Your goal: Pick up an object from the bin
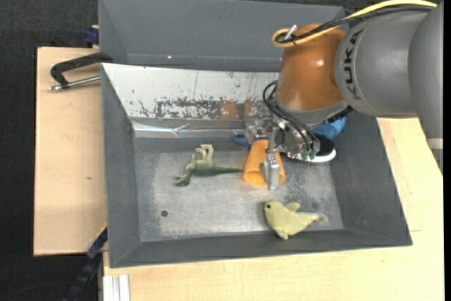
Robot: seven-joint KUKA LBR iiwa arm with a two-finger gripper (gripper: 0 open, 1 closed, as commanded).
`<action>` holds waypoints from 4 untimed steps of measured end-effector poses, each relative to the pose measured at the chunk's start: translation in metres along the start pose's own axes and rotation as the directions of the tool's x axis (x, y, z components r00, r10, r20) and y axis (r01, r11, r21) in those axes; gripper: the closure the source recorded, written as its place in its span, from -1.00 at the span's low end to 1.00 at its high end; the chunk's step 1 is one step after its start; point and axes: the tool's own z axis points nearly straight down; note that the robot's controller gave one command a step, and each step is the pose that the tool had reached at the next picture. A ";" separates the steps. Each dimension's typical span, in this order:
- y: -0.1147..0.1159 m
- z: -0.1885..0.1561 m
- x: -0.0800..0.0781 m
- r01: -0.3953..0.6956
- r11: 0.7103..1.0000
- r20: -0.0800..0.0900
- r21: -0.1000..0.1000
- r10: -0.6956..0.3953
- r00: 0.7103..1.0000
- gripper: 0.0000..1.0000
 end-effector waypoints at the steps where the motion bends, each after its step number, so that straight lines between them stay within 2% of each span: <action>1: 0.000 0.000 0.000 -0.002 1.000 0.004 -0.001 0.002 1.000 -1.00; 2: 0.001 0.000 0.010 0.142 0.990 0.046 0.003 -0.142 0.989 -1.00; 3: -0.067 0.004 0.022 0.252 0.968 0.071 0.013 -0.252 0.965 -1.00; 4: -0.009 -0.001 0.020 0.167 0.986 0.063 0.008 -0.167 0.984 -1.00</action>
Offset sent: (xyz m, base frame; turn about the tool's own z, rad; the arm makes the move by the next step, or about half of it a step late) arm 0.0000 0.0000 0.0000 0.0000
